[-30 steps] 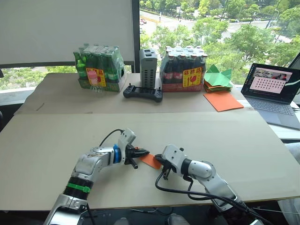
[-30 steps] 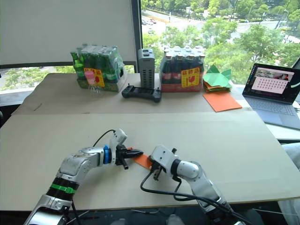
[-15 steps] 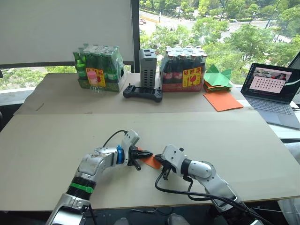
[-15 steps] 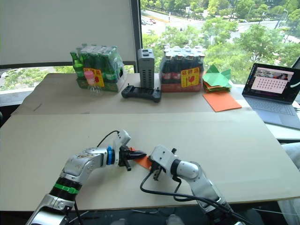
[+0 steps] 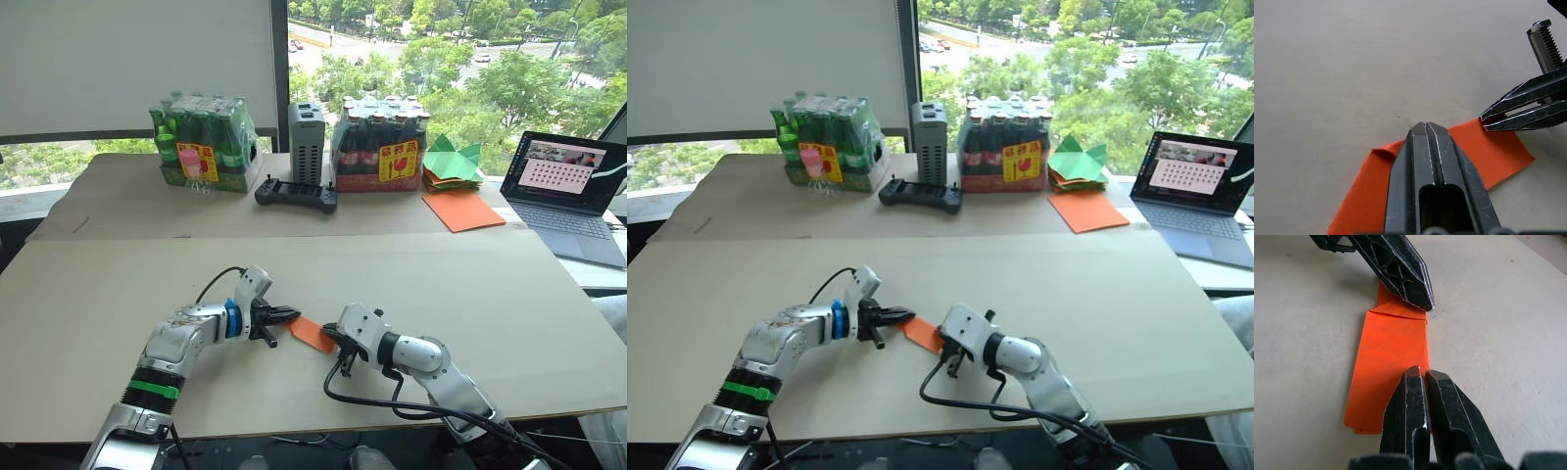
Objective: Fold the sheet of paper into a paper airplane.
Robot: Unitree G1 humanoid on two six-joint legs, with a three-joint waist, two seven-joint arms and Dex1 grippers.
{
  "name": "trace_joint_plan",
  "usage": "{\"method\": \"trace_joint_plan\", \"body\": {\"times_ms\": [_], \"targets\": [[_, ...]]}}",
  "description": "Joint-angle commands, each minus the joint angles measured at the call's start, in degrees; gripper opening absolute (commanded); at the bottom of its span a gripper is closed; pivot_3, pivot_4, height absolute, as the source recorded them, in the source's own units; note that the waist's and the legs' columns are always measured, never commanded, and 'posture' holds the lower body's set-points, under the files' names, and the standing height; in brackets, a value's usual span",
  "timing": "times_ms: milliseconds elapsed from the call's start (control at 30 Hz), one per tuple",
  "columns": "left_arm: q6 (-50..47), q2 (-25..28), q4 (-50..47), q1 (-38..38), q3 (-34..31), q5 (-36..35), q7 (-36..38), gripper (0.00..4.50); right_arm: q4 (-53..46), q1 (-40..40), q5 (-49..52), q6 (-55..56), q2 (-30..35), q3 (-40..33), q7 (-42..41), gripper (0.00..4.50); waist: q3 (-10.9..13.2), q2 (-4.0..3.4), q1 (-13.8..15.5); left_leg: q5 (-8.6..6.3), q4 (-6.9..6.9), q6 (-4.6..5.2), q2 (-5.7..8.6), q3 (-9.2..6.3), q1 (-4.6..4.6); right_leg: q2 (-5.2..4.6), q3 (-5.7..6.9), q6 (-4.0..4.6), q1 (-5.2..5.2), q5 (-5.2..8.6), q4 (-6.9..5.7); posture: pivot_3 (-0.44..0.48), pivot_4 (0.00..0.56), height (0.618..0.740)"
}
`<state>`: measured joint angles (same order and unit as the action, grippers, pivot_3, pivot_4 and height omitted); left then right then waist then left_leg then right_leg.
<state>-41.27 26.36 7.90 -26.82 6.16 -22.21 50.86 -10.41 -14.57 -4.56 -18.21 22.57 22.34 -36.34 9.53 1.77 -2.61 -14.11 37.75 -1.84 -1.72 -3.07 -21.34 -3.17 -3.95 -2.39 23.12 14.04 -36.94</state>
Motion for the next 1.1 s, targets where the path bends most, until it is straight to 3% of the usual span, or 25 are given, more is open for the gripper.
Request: {"method": "trace_joint_plan", "body": {"times_ms": [33,267,700,967,1100], "targets": [[0.07,1.68,0.46,1.69,-1.10,0.81,-0.57,0.00,2.53,1.25,-1.54,-0.60,1.11,1.38,-0.91,0.33,0.00,0.00,-0.02,0.00,0.00,0.00,0.00,0.00,0.01,0.00,0.00,0.00,0.00,0.00,0.00,0.000,0.150,0.740],[0.20,1.85,0.24,2.92,-1.63,0.90,-1.11,0.00,3.26,0.68,-1.74,0.12,0.84,1.10,-1.09,0.33,-0.01,-0.01,-0.02,0.00,0.00,0.00,-0.01,0.01,0.05,0.00,0.00,-0.15,-0.04,0.09,0.00,0.000,0.150,0.740],[-0.20,1.74,-0.70,0.40,-4.59,-0.94,-2.03,0.00,0.84,-10.16,0.92,9.27,-6.41,-6.50,5.39,0.33,0.01,-0.01,-0.04,0.00,-0.02,0.00,-0.02,-0.01,-0.04,0.02,0.00,0.02,0.10,-0.01,-0.06,0.000,0.150,0.740],[-7.72,3.52,-8.67,-2.18,-10.29,-7.96,-2.05,0.00,-5.21,-8.05,3.39,11.56,-4.20,-3.35,-1.51,0.33,0.02,-0.01,0.16,0.00,0.06,0.00,0.01,-0.03,-1.02,-0.04,0.01,0.02,1.05,-0.06,-0.16,0.000,0.150,0.740],[-11.36,5.41,-14.30,-0.81,-11.65,-11.57,-1.69,0.00,-6.01,-6.20,3.79,12.49,-2.30,-1.94,-4.36,0.33,0.03,-0.02,0.14,0.00,0.05,0.00,0.01,-0.03,-1.03,-0.04,0.01,0.03,1.05,-0.06,-0.14,0.000,0.150,0.740]]}}
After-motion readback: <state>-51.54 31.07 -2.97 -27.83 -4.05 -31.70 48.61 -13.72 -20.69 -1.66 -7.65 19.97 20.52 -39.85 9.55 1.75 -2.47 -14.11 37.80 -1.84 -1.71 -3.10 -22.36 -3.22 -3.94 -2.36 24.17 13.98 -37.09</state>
